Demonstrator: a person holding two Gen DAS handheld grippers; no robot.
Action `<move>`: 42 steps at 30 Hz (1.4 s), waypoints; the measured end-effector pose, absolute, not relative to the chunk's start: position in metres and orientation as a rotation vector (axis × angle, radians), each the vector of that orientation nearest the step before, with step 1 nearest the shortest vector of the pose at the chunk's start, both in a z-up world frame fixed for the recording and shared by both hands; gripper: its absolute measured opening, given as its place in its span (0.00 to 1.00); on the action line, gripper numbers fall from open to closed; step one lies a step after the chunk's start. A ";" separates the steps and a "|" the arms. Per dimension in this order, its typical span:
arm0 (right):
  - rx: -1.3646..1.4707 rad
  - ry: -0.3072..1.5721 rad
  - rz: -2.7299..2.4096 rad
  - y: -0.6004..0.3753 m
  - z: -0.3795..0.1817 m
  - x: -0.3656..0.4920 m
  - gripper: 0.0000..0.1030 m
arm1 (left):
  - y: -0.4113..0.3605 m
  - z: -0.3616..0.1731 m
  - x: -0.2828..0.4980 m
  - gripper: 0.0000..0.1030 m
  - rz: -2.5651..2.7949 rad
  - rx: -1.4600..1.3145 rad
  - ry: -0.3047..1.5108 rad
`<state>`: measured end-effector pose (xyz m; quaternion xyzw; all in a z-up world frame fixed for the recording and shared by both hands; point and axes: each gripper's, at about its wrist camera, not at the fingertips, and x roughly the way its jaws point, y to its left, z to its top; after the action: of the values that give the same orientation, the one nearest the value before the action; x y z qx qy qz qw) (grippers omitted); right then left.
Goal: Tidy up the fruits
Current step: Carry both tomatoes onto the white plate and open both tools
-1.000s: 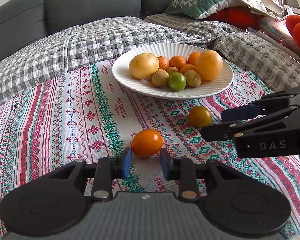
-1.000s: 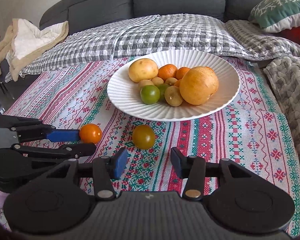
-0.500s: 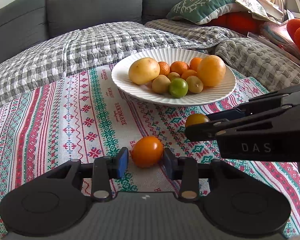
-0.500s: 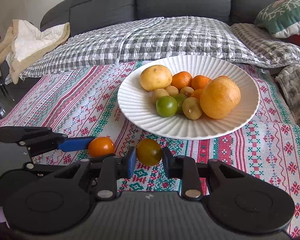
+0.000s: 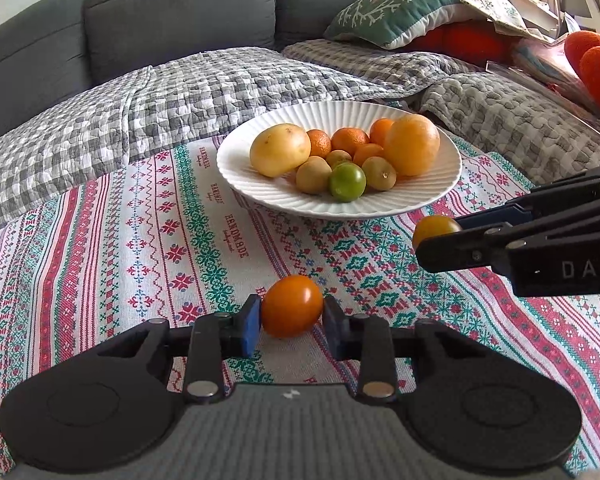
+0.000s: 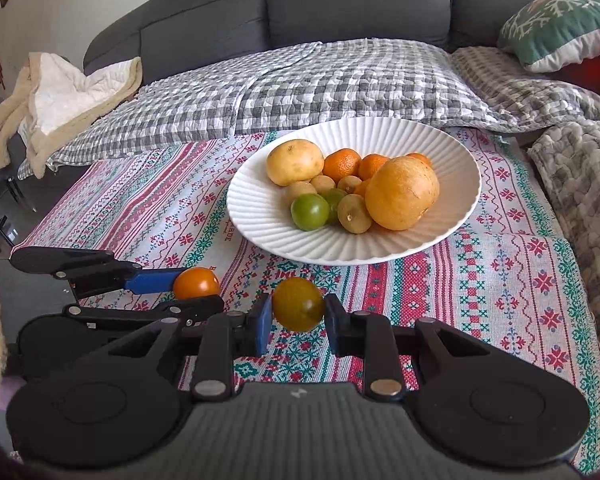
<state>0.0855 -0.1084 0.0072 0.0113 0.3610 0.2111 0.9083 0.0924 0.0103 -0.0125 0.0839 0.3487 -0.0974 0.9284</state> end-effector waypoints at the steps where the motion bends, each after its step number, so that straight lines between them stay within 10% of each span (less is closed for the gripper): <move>1: 0.025 0.735 0.446 -0.110 0.011 0.083 0.24 | 0.011 -0.010 0.092 0.21 -0.202 0.167 0.707; 42: 0.079 0.669 0.336 -0.136 0.021 0.114 0.24 | -0.017 0.005 0.148 0.21 -0.211 0.133 0.650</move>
<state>0.1140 -0.1363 0.0206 0.0388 0.3267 0.1641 0.9300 0.1478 -0.0173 0.0055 0.0651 0.3184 -0.1036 0.9400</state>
